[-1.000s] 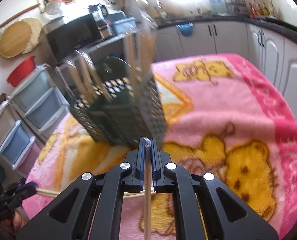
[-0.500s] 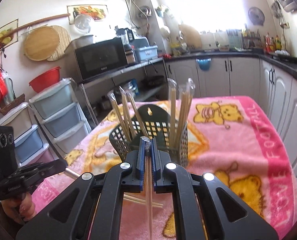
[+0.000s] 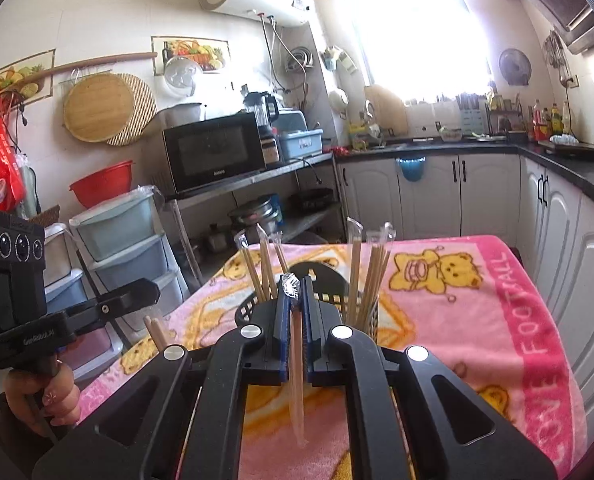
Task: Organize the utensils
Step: 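Lift both held chopstick pairs upright and carry them above the caddy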
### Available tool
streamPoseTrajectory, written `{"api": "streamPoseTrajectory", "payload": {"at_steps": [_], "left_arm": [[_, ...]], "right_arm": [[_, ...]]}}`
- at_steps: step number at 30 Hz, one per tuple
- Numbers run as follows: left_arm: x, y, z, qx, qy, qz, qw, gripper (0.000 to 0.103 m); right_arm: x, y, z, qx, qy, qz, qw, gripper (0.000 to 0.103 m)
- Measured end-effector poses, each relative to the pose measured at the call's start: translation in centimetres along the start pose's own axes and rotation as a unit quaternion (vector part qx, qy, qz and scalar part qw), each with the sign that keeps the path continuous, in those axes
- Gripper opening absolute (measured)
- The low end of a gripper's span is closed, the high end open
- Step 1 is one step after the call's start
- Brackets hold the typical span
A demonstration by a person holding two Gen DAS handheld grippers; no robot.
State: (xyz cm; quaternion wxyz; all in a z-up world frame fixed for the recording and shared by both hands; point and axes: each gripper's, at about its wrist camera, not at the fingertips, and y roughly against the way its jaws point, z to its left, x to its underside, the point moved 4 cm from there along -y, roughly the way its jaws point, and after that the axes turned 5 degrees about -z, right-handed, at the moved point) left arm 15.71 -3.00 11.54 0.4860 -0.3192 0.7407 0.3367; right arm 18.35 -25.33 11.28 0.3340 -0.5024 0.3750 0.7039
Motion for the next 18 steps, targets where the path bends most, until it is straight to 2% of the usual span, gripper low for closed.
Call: {"api": "streamPoseTrajectory", "payload": {"at_steps": [18], "left_arm": [[-6.5, 0.0, -0.5, -0.003, -0.025, -0.068, 0.9974, 0.002]], "right_arm": [[-4.4, 0.3, 1.8, -0.013, 0.02, -0.054, 0.998, 0.006]]}}
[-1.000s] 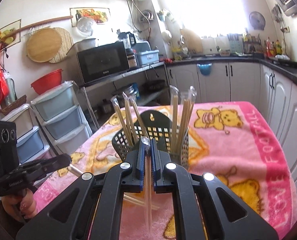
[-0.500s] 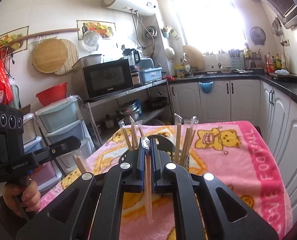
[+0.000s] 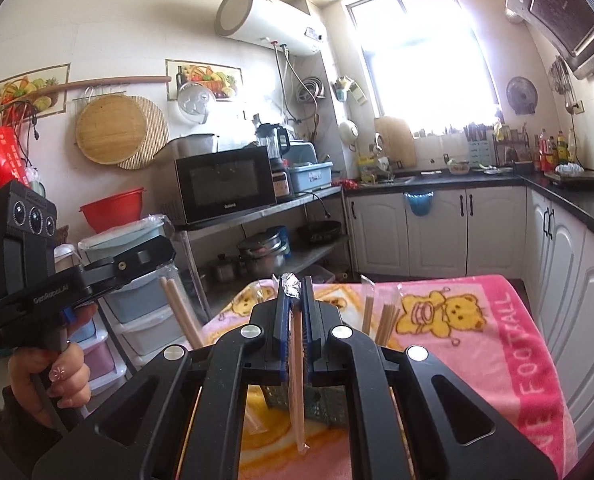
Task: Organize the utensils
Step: 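Lift both held chopstick pairs upright and carry them above the caddy, then lower both chopstick pairs into the caddy and open both grippers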
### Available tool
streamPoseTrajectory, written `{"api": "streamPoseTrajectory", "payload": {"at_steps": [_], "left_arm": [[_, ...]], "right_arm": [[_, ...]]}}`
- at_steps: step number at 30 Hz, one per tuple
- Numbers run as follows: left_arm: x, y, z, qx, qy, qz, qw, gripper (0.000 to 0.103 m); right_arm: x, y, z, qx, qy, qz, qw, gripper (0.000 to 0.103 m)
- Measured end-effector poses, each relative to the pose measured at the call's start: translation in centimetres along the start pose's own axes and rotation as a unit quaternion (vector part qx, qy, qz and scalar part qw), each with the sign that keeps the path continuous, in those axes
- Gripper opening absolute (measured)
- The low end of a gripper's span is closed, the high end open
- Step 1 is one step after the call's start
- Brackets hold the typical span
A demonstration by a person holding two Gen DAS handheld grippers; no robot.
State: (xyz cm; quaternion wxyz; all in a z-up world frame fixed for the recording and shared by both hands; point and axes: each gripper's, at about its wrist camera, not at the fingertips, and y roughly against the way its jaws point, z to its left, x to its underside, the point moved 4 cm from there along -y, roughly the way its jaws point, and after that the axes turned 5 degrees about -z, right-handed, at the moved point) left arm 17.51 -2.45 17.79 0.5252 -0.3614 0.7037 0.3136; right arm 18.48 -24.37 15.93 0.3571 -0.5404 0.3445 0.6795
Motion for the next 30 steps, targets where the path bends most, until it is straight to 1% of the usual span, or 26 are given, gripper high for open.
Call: {"api": "streamPoseTrajectory", "payload": {"at_steps": [10, 16, 23, 30], "left_arm": [[-4.3, -0.6, 1.5, -0.025, -0.012, -0.041, 0.9988, 0.002], [-6.2, -1.4, 2.4, -0.042, -0.015, -0.059, 0.9972, 0.002], [-6.7, -3.4, 3.7, -0.06, -0.02, -0.053, 0.9966, 0.002], [-6.0, -5.4, 4.7, -0.079, -0.039, -0.049, 0.995, 0.002]], "right_arm": [[-3.3, -1.2, 0.8, -0.006, 0.021, -0.039, 0.999, 0.006], [-5.3, -2.7, 1.0, -0.013, 0.026, -0.059, 0.998, 0.006], [-6.7, -4.9, 1.5, -0.014, 0.04, -0.074, 0.996, 0.006], [-6.2, -7.4, 1.6, -0.013, 0.045, -0.069, 0.997, 0.006]]}}
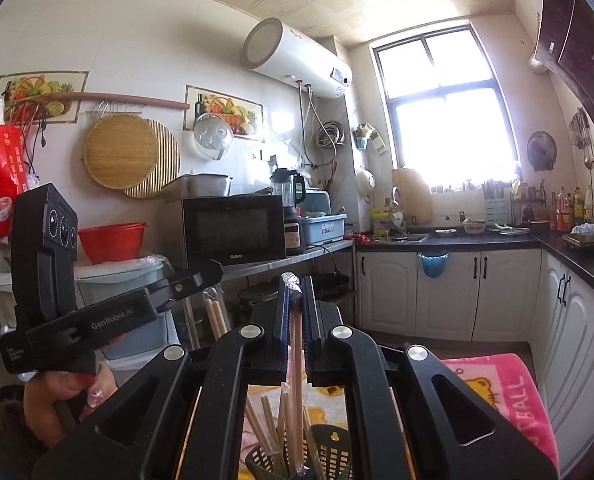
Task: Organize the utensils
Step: 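Lower both chopstick pairs into the caddy and open both grippers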
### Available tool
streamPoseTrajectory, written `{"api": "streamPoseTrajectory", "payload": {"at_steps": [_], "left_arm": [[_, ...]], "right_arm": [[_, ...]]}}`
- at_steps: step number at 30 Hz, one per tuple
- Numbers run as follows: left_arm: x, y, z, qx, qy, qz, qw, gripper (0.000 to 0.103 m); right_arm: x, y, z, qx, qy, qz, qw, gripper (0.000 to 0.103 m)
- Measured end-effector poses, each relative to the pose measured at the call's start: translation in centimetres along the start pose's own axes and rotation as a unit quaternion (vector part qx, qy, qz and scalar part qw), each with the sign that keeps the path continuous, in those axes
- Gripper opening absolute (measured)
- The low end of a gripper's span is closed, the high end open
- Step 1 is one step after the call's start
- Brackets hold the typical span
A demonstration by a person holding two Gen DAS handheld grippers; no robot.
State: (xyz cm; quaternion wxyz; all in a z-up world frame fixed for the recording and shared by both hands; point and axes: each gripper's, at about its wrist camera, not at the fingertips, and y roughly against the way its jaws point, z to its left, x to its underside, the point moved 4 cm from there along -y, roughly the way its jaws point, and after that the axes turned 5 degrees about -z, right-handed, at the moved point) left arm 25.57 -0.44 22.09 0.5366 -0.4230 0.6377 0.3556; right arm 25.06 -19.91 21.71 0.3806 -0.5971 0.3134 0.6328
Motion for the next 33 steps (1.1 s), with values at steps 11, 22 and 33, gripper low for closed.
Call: {"api": "streamPoseTrajectory", "payload": {"at_steps": [11, 22, 33], "left_arm": [[2.9, -2.3, 1.2, 0.003, 0.003, 0.018, 0.9998, 0.002], [6.0, -3.5, 2.0, 0.002, 0.011, 0.04, 0.9991, 0.002], [9.5, -3.9, 2.7, -0.001, 0.023, 0.084, 0.9962, 0.002]], "right_arm": [[2.5, -2.2, -0.8, 0.007, -0.006, 0.023, 1.0, 0.006], [6.2, -4.1, -2.1, 0.018, -0.015, 0.054, 0.998, 0.006], [9.7, -4.9, -2.8, 0.045, -0.011, 0.087, 0.995, 0.006]]}}
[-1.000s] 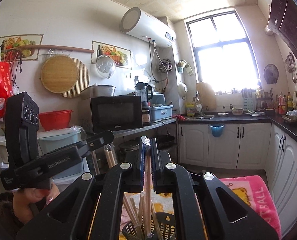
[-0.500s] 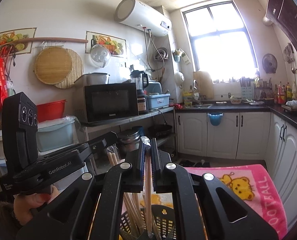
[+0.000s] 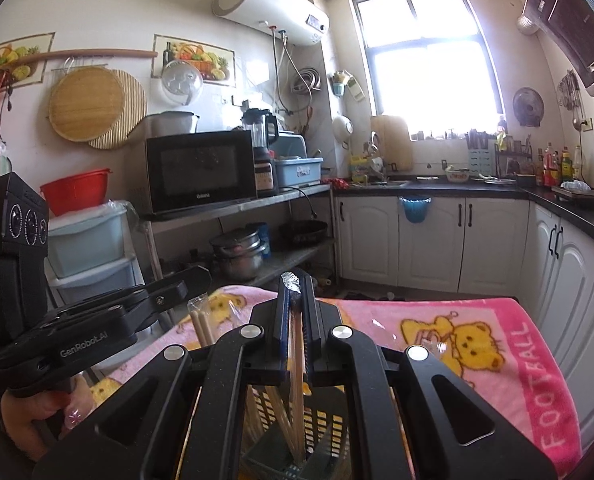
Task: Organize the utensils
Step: 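Lower both chopstick pairs into the caddy and open both grippers, then withdraw both open grippers upward from the caddy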
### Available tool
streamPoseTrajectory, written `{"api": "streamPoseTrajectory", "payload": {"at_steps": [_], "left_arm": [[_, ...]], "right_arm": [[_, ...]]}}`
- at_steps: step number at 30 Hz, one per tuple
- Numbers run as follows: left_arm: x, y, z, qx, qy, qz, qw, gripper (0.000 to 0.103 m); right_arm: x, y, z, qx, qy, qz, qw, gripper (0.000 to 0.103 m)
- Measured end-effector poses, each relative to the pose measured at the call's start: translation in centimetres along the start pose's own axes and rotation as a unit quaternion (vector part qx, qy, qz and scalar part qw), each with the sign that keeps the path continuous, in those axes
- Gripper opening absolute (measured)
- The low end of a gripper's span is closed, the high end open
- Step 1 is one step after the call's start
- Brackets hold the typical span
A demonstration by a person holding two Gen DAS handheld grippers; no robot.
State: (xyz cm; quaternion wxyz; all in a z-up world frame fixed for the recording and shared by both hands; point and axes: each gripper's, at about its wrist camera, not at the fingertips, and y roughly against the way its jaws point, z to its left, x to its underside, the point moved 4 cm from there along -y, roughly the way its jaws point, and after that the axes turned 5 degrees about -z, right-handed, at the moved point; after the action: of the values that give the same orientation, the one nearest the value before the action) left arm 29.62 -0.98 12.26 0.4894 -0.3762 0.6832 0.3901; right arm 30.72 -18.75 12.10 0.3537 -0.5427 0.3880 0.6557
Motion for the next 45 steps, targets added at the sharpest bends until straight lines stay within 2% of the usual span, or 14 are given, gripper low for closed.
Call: {"api": "streamPoseTrajectory", "payload": {"at_steps": [10, 12, 14, 19, 23, 25, 29, 40, 43, 45], "left_arm": [[2.0, 0.1, 0.4, -0.025, -0.001, 0.037, 0.999, 0.002], [2.3, 0.2, 0.5, -0.028, -0.002, 0.041, 0.9988, 0.004], [2.6, 0.3, 0.6, -0.033, -0.003, 0.046, 0.9984, 0.009], [3.0, 1.0, 0.5, -0.04, -0.005, 0.049, 0.998, 0.034], [3.4, 1.9, 0.3, -0.045, -0.008, 0.05, 0.9977, 0.042], [3.6, 2.2, 0.3, -0.048, -0.01, 0.051, 0.9975, 0.051], [4.2, 2.8, 0.6, -0.054, -0.004, 0.057, 0.9969, 0.058], [5.3, 5.4, 1.0, -0.064, 0.012, 0.058, 0.9962, 0.086], [5.6, 6.2, 1.0, -0.065, 0.015, 0.056, 0.9962, 0.092], [5.9, 6.7, 0.9, -0.064, 0.017, 0.057, 0.9962, 0.092]], "right_arm": [[1.8, 0.2, -0.9, 0.02, -0.018, 0.027, 0.999, 0.007], [2.1, 0.3, -1.1, 0.022, -0.021, 0.031, 0.999, 0.016], [2.4, 0.7, -1.3, 0.025, -0.025, 0.033, 0.999, 0.024], [2.9, 1.9, -1.5, 0.026, -0.025, 0.039, 0.999, 0.027], [3.2, 2.8, -1.8, 0.028, -0.03, 0.043, 0.998, 0.032], [3.5, 3.2, -1.9, 0.03, -0.032, 0.048, 0.998, 0.033], [3.9, 4.0, -1.8, 0.03, -0.035, 0.053, 0.998, 0.041], [5.5, 6.0, -0.8, 0.032, -0.017, 0.064, 0.997, 0.051], [5.8, 6.7, -0.6, 0.033, -0.012, 0.064, 0.997, 0.057], [6.0, 7.1, -0.4, 0.035, -0.009, 0.064, 0.997, 0.061]]}}
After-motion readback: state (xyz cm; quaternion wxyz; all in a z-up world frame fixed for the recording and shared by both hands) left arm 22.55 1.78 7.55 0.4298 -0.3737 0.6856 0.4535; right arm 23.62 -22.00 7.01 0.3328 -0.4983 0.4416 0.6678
